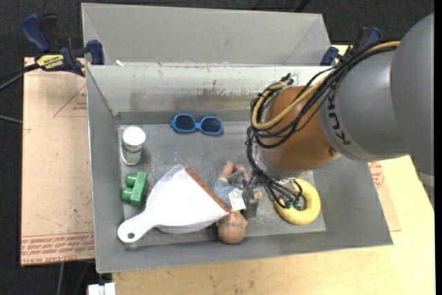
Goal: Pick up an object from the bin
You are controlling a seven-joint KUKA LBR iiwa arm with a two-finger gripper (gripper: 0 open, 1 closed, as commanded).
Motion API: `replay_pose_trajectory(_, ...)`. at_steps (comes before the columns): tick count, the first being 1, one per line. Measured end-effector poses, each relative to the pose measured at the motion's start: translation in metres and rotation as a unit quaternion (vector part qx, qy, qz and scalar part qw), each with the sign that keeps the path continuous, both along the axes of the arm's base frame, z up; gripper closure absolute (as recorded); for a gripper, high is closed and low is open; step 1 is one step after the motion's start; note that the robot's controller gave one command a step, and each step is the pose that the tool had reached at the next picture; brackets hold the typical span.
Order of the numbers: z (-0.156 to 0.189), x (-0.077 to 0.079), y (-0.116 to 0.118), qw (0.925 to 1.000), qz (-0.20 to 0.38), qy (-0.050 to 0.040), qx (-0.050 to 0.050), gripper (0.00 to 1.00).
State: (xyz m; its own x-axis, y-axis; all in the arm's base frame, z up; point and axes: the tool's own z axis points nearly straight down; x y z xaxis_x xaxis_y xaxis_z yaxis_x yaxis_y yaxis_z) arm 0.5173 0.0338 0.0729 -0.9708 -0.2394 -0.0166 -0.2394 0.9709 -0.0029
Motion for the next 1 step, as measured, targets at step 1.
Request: replay_pose_trajectory(1, 0.0000, 0.0000, 0.0000, 1.0000, 0.000, 0.0000, 0.000, 1.00)
